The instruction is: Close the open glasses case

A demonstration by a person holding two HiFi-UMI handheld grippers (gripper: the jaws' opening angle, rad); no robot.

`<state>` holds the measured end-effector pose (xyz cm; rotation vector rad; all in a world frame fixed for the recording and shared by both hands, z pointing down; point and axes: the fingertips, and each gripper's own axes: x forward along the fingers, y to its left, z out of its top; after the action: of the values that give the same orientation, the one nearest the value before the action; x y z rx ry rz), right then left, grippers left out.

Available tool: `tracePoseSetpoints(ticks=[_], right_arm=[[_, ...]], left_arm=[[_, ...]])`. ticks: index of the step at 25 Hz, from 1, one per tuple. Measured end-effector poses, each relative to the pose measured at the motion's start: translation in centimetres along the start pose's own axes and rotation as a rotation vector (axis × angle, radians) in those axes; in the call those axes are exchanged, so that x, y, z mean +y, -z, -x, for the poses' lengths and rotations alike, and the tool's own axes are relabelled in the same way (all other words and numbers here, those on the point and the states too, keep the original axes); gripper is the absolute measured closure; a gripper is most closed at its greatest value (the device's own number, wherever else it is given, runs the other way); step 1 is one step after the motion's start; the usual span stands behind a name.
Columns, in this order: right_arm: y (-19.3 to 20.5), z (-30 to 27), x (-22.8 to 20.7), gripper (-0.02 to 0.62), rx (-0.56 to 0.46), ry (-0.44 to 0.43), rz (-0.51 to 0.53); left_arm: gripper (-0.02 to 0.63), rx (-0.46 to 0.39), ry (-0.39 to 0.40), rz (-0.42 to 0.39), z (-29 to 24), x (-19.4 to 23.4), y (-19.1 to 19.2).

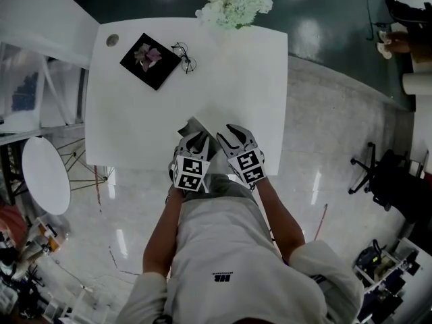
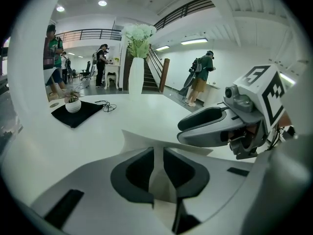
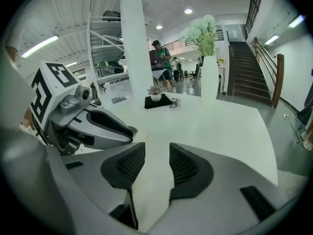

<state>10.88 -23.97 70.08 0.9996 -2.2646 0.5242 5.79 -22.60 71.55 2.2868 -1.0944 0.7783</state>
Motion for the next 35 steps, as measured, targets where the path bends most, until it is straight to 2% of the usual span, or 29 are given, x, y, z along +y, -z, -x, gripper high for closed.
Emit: tracePoseSetpoints(ticks=[16,35], right_arm=[[-0.3,-0.4,2.0,0.442,0.004,-0.034,-0.026],[-0.4,-0.3,4.3,0.442,-0.005,-0.08,0.003]], left_arm=[[0.531,0.016,0.025,-0.001,0.3,-0.5,1.2],[0.531,0.016,-0.007,0.024,1.8,0.0,2.7]])
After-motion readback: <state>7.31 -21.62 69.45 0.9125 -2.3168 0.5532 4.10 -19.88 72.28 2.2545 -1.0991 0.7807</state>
